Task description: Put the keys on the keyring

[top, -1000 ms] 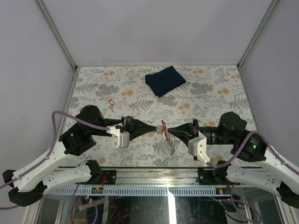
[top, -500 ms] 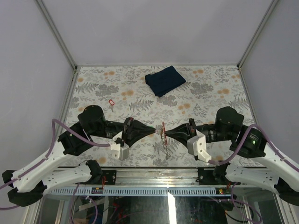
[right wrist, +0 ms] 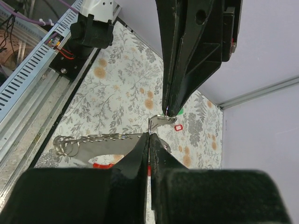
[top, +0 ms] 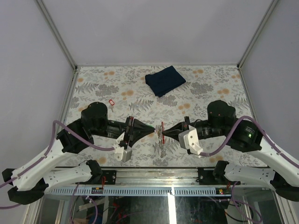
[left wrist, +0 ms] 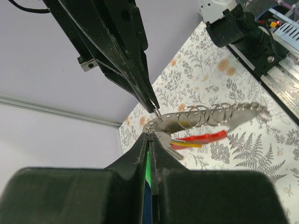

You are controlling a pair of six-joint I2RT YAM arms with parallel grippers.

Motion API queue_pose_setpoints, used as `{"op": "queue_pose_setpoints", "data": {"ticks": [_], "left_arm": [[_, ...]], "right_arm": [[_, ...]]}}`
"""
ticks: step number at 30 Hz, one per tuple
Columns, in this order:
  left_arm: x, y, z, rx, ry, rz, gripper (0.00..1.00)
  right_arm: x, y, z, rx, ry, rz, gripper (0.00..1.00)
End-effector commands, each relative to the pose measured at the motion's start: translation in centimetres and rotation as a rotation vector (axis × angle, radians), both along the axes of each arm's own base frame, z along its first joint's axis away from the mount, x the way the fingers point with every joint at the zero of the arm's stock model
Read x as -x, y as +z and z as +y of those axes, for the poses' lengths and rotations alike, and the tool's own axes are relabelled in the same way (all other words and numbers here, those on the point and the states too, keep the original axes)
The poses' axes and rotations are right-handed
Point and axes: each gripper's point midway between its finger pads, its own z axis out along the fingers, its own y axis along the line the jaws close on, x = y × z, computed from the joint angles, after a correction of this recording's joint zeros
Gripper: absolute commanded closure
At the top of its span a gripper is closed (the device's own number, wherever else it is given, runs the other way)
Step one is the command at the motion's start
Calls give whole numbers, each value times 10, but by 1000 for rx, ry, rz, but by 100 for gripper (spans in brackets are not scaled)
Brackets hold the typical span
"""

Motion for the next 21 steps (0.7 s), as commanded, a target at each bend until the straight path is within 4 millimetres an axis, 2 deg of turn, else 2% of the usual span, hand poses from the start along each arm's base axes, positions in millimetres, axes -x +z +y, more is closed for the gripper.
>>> {"op": "queue_pose_setpoints", "data": {"ticks": [1, 10, 21], "left_arm": [[-4, 4, 1, -12, 6, -79, 100], [-6, 3, -1, -33, -4, -114, 100], [-1, -1, 0, -38, -47, -187, 100]], "right_arm": [[6, 21, 2, -43, 24, 1, 100], [8, 18, 13, -44, 47, 74, 100], [10, 15, 17, -48, 40, 144, 100]]}}
